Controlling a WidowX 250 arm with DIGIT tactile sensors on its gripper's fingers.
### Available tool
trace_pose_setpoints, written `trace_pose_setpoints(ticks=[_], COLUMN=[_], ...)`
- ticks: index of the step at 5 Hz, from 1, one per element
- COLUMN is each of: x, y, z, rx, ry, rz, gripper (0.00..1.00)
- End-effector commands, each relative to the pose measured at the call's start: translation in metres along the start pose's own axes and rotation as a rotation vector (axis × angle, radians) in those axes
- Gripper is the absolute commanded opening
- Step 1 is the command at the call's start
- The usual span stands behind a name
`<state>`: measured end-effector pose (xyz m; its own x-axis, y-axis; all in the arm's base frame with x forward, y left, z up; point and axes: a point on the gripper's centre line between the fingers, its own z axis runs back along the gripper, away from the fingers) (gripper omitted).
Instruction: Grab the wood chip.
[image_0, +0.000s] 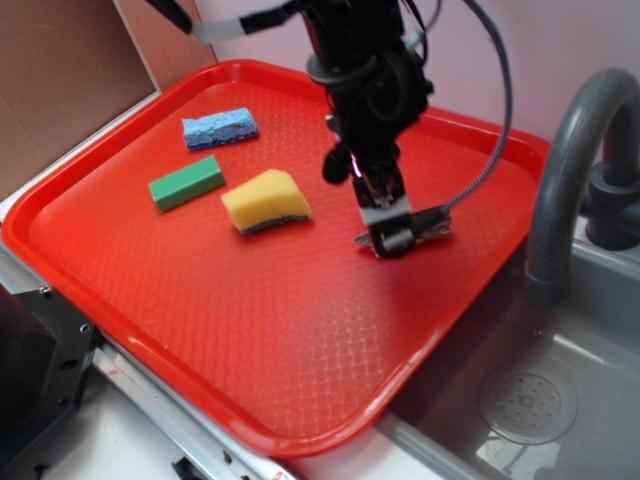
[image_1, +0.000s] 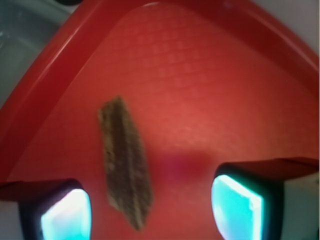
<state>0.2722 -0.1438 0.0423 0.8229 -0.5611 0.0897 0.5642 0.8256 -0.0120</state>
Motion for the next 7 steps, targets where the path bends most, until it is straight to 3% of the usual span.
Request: trace_pose_setpoints(ticks=[1, 2, 4, 5, 6, 7], x=[0.01, 0.008, 0.007, 0.0, -0.007, -0.013], y=[-0.013, -0.011, -0.012, -0.002, 0.012, 0.025], z=[-0.015, -0.022, -0.026, -0.027, -0.007, 0.028], rx=[0.01, 0.02, 0.034, 0.075, 0.095, 0.119], ry=[0.017, 0.052, 0.075, 0.112, 0.097, 0.044], rz=[-0.039, -0.01, -0.003, 0.053, 0.137, 0.274], gripper=[1.0, 0.0, 0.0, 0.0, 0.0, 0.0])
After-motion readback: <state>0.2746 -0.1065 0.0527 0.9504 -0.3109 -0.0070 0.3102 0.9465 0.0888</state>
